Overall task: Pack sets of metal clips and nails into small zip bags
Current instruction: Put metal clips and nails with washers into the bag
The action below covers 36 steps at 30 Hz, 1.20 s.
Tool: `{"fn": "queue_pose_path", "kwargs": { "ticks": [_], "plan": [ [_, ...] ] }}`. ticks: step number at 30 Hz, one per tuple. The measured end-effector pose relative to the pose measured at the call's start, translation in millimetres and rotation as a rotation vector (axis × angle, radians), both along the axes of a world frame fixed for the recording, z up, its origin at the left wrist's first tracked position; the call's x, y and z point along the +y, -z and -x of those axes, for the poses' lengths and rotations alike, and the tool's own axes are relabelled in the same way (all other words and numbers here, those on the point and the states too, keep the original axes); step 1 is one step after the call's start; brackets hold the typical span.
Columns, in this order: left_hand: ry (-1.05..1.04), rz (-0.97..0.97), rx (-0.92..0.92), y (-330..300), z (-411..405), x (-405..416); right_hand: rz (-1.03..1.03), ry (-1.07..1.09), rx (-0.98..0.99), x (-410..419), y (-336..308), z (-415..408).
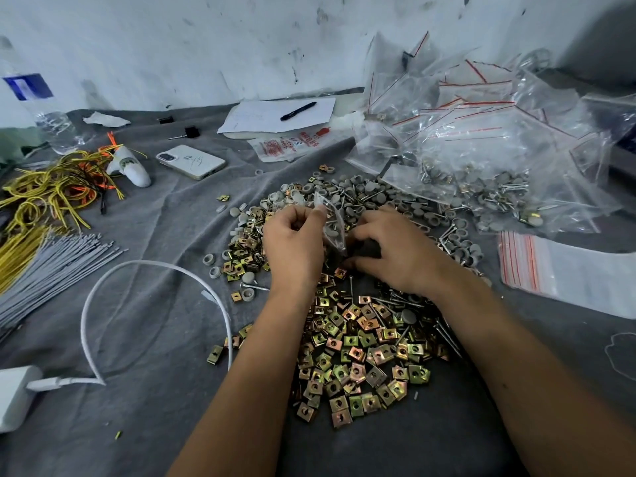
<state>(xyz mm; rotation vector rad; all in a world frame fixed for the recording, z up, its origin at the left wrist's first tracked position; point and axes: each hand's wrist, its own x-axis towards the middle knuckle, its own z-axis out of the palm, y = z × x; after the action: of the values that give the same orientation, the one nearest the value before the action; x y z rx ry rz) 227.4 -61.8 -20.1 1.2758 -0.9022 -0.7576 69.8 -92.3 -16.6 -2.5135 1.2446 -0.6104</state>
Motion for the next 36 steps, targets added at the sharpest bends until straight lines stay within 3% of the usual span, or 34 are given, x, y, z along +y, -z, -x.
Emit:
{"fn": "queue_pose_path", "kwargs": {
  "ticks": [7, 11, 15, 19, 36],
  "plan": [
    [-0.02, -0.011, 0.001, -1.8, 0.2, 1.0, -0.063, 0.016, -0.071, 0.9, -2.7, 3.0],
    [-0.016, 0.004, -0.034, -0.8, -0.7, 1.9, -0.024, 0.145, -0.268, -0.7, -4.6, 6.9],
    [0.019, -0.007, -0.107, -0.6, 0.6, 2.1, 0.156, 0.118, -0.505, 4.6, -11.5, 5.5],
    [0.062, -0.002, -0.106, -1.8, 2.4, 3.5, 0.333, 0.07, -0.409, 5.7, -13.1, 0.3],
    [0.079, -0.029, -0.002, -3.6, -1.4, 4.5, 0.166, 0.113, -0.54, -0.8, -11.6, 13.0]
  ]
}}
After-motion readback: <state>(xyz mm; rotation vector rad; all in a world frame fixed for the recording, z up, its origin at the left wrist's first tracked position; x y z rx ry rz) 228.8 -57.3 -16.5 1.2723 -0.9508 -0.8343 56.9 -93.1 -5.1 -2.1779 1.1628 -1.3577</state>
